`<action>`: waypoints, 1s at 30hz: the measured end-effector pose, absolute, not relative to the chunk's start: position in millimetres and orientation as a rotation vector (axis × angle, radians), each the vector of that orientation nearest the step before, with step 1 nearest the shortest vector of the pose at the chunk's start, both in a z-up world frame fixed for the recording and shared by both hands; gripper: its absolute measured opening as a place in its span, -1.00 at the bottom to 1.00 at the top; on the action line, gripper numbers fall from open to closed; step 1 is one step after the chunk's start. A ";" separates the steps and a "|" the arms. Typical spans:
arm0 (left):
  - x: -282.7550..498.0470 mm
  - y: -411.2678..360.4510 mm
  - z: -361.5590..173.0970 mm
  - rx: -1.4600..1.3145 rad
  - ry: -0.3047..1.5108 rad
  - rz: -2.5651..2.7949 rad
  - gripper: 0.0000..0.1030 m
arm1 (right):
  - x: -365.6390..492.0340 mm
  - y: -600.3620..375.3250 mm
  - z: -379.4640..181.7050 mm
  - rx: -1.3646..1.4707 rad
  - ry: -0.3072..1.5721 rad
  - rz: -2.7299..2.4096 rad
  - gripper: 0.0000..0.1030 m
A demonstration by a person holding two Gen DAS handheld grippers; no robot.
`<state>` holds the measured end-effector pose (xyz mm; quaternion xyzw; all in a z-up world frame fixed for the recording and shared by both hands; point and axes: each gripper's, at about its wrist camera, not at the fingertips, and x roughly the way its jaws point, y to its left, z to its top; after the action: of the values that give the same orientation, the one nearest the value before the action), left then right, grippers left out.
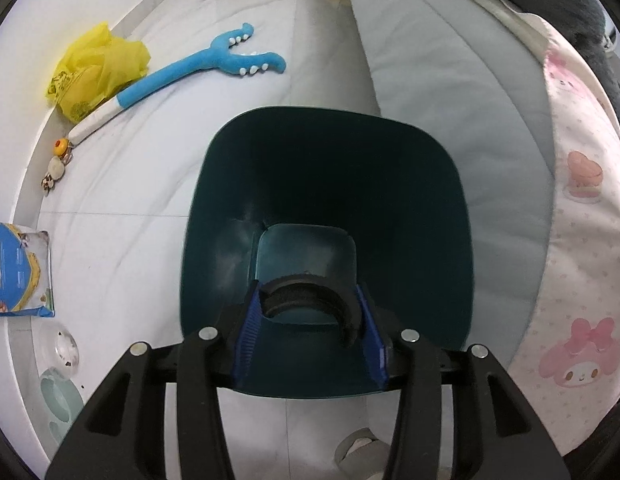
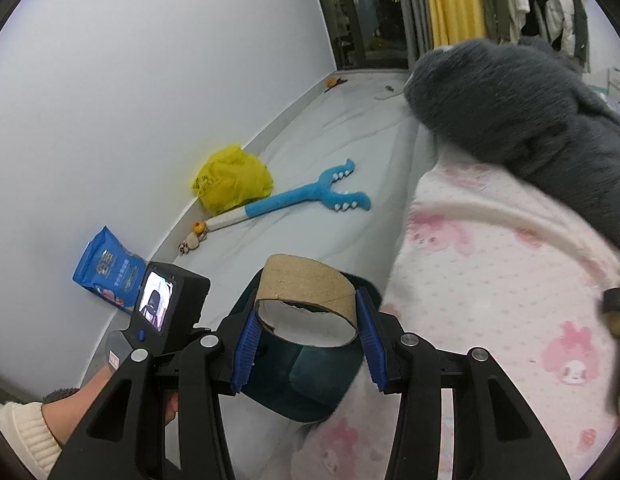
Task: Collect trash
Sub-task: 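Open the right gripper to drop the tape core into the bin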
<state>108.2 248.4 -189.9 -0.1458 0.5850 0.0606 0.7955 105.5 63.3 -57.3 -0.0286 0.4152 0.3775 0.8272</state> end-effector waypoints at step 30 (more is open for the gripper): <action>56.4 290.8 -123.1 -0.329 0.930 0.172 0.58 | 112.9 152.4 -149.8 -0.202 1.128 0.780 -0.10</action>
<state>56.4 290.8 -123.1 -0.1575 0.4457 0.0823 0.8774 112.9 152.4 -149.8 -0.0929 0.5198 0.3597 0.7693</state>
